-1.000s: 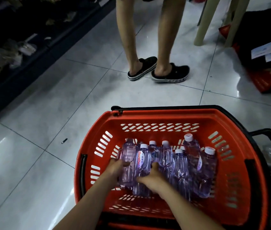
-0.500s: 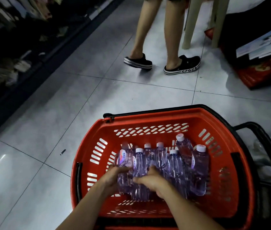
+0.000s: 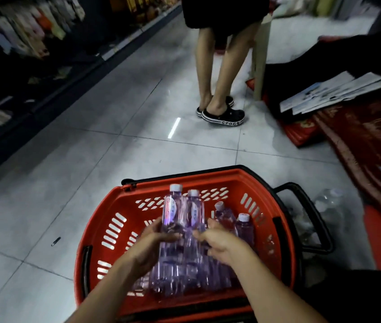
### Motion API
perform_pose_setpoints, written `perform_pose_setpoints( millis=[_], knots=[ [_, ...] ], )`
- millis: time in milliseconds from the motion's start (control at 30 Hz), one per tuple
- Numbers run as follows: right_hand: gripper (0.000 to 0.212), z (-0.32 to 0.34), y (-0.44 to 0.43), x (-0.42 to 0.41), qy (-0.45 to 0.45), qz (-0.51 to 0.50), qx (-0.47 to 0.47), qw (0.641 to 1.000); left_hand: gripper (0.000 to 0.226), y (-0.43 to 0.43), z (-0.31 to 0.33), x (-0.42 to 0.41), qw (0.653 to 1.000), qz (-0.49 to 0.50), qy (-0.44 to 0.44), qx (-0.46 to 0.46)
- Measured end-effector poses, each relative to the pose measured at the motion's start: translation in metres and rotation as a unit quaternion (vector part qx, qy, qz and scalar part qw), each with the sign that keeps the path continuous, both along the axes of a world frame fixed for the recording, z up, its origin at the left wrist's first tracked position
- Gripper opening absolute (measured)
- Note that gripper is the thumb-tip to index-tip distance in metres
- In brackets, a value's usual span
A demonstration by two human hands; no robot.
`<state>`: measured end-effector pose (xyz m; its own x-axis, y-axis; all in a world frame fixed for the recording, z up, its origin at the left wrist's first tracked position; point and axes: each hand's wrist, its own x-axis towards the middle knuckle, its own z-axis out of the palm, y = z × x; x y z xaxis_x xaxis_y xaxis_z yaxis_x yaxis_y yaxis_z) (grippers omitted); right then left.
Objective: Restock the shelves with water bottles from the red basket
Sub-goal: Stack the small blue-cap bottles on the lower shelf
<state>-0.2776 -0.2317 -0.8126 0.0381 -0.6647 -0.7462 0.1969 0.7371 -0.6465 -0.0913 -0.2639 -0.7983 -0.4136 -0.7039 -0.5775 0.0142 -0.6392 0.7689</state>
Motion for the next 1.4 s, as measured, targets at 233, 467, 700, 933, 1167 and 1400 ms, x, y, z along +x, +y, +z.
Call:
perform_pose_setpoints(
  millis=[233,467,700,933,1167,1400],
  knots=[
    [0.050,0.074,0.016,-0.053,-0.032,-0.090,-0.165,0.982,0.035,-0.009,0.084,-0.044,0.991,0.003,0.110,-0.071],
    [0.057,0.141,0.099,-0.103,0.023,-0.104,-0.253,0.962,0.040,0.033,0.135,-0.109,0.975,-0.104,0.161,-0.117],
    [0.044,0.205,0.212,-0.180,0.192,-0.272,-0.312,0.890,0.048,0.110,0.185,-0.232,0.935,-0.215,0.234,-0.157],
    [0.040,0.241,0.316,-0.261,0.377,-0.471,-0.354,0.715,0.034,0.206,0.229,-0.379,0.863,-0.294,0.354,-0.210],
    [0.049,0.223,0.385,-0.329,0.486,-0.560,-0.297,0.602,0.034,0.277,0.222,-0.496,0.852,-0.343,0.345,-0.193],
    [0.058,0.201,0.421,-0.367,0.523,-0.597,-0.229,0.564,0.046,0.313,0.193,-0.565,0.831,-0.390,0.359,-0.168]
  ],
)
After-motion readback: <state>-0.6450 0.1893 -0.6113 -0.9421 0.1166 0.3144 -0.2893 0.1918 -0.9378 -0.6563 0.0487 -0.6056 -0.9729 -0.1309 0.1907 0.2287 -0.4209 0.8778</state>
